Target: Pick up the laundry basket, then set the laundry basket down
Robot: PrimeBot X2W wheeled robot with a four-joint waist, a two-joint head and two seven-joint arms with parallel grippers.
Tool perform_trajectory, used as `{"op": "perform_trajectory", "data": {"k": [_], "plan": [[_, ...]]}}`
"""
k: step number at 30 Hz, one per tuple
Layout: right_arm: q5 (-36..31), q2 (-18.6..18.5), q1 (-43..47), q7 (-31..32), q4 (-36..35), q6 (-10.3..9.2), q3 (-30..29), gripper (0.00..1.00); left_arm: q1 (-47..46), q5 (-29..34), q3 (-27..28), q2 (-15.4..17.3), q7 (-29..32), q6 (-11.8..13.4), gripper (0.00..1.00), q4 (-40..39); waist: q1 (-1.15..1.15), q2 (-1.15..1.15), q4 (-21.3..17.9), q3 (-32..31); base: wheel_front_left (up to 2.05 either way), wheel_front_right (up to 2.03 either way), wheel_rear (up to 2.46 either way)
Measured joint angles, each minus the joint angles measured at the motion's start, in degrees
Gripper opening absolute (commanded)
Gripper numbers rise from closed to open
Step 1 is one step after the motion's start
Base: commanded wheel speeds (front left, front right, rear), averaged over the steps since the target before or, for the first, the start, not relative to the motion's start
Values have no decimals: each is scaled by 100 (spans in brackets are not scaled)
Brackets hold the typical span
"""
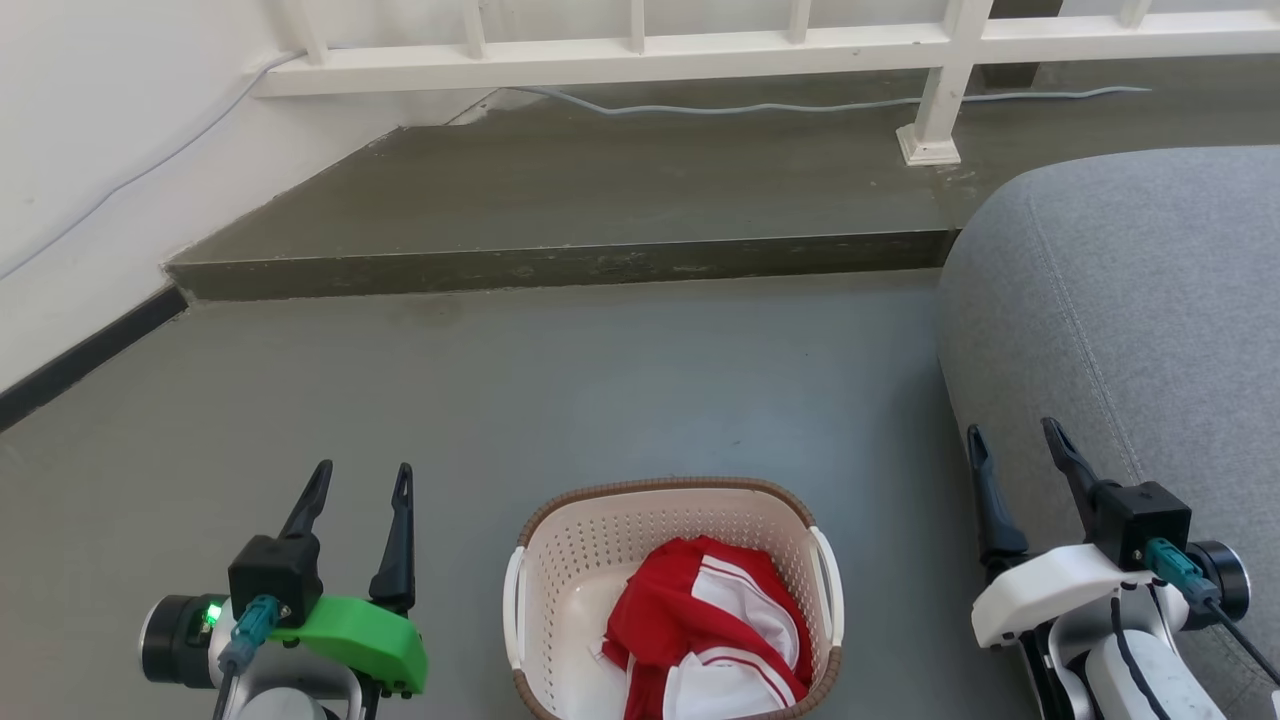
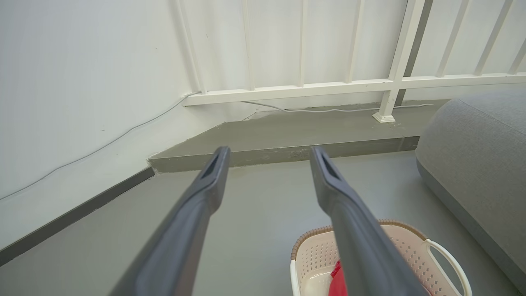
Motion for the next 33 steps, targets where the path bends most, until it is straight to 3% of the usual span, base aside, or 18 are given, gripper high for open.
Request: {"op": "perform_trajectory", "data": {"k": [22, 33], "plan": [[-4, 54, 69, 0, 91, 121, -108, 100, 0, 12, 8, -32, 0, -2, 100, 69, 0, 0, -2, 25, 0, 0, 0], [-5, 126, 34, 0, 110, 127, -156, 100, -163, 2, 21, -102, 0, -78, 100, 53, 0, 0, 3, 475, 0, 0, 0]]}}
